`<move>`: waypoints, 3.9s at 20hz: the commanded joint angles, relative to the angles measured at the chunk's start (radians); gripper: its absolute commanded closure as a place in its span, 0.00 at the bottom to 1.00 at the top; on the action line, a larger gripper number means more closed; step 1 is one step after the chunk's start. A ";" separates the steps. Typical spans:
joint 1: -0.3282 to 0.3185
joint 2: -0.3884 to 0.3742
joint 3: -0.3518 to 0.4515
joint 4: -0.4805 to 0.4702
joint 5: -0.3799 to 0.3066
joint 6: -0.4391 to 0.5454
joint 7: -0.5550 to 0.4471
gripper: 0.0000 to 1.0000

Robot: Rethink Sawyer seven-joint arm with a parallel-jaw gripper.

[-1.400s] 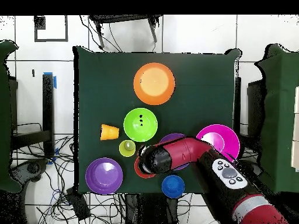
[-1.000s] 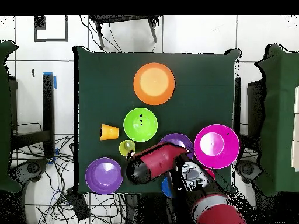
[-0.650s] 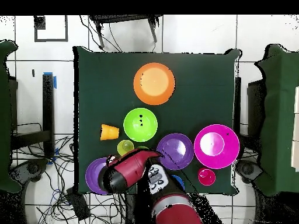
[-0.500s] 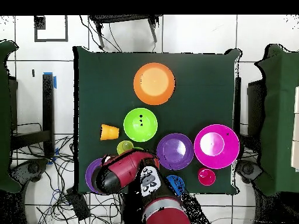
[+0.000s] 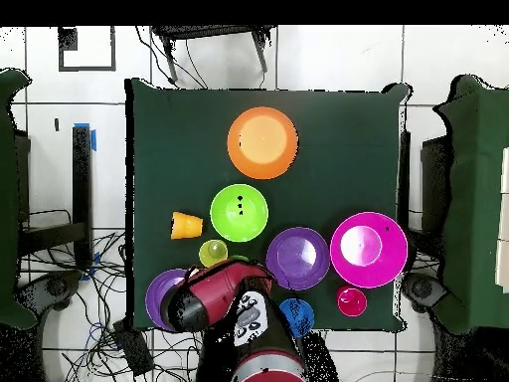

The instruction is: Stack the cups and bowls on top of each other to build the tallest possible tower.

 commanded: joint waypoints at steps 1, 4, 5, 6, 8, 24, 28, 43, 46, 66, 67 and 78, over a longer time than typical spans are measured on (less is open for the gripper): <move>0.018 0.078 -0.084 -0.094 -0.023 0.066 0.031 0.00; 0.011 0.117 -0.107 -0.105 -0.043 0.035 0.018 0.00; 0.014 0.143 -0.117 -0.112 -0.051 0.009 0.022 0.00; 0.017 0.176 -0.125 -0.121 -0.055 -0.023 0.031 0.00; 0.042 0.256 -0.156 -0.151 -0.057 -0.102 0.066 0.00; 0.096 0.472 -0.179 -0.262 0.052 -0.283 0.055 0.00; 0.082 0.460 -0.171 -0.257 0.047 -0.264 0.043 0.00; -0.138 0.125 0.025 -0.067 0.026 0.044 -0.150 0.00; -0.184 0.074 0.067 -0.041 0.026 0.096 -0.178 0.00; -0.220 0.090 0.185 -0.044 -0.007 0.065 -0.048 0.00; -0.209 0.103 0.176 -0.053 -0.012 0.054 -0.038 0.00; -0.135 0.140 0.099 -0.071 -0.033 -0.029 0.010 0.00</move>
